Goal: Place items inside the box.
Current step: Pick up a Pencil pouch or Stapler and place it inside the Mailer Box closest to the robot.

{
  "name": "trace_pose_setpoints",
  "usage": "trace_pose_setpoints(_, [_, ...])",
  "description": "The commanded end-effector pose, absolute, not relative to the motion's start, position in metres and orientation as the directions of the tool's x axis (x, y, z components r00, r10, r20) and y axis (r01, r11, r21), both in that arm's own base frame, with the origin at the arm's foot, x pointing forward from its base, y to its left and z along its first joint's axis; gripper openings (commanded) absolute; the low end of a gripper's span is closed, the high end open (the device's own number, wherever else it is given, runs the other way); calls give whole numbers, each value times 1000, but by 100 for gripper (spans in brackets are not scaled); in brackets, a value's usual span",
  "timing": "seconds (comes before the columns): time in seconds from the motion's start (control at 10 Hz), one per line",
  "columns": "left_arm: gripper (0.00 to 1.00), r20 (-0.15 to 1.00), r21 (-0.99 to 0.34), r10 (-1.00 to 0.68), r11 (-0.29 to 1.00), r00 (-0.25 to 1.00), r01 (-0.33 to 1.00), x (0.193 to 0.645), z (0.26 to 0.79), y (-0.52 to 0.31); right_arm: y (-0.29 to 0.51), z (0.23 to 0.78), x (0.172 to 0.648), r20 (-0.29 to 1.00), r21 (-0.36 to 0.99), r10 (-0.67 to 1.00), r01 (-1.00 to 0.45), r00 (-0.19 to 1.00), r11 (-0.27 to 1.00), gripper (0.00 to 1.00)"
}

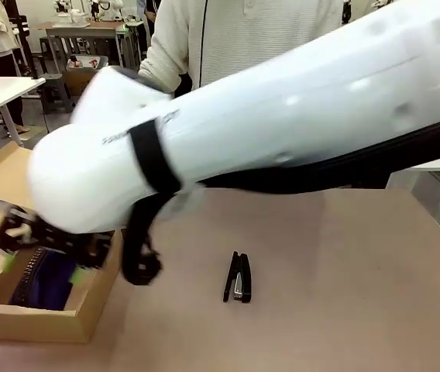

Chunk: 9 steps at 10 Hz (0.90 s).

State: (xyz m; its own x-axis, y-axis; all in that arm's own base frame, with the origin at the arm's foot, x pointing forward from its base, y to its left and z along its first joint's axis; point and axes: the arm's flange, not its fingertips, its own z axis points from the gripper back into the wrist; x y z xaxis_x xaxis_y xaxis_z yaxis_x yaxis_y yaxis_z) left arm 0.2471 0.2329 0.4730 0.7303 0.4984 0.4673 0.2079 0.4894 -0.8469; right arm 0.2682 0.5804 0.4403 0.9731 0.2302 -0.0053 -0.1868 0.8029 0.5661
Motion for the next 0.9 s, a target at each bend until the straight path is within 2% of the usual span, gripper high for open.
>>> trace_pose_setpoints(0.0, [100,490,-842,499,484,715,239,247,473,232,470,451,242,-8,542,231,-190,973,819,100])
trace_pose_setpoints(0.2, [100,490,-842,499,484,715,239,247,473,232,447,454,205,63,504,160,-170,985,847,100])
trace_pose_setpoints(0.3, [100,490,-842,499,484,715,239,247,473,232,494,441,244,-10,534,213,-175,977,827,100])
trace_pose_setpoints(0.4, [100,490,-842,499,484,715,239,247,473,232,494,441,244,-10,534,213,-175,977,827,100])
trace_pose_setpoints(0.5, [100,490,-842,499,484,715,239,247,473,232,455,448,221,33,508,187,-178,982,843,100])
trace_pose_setpoints(0.6, [100,490,-842,499,484,715,239,247,473,232,430,460,243,66,656,153,-158,986,738,100])
trace_pose_setpoints(0.8, [100,490,-842,499,484,715,239,247,473,232,332,476,227,41,691,239,-200,970,695,100])
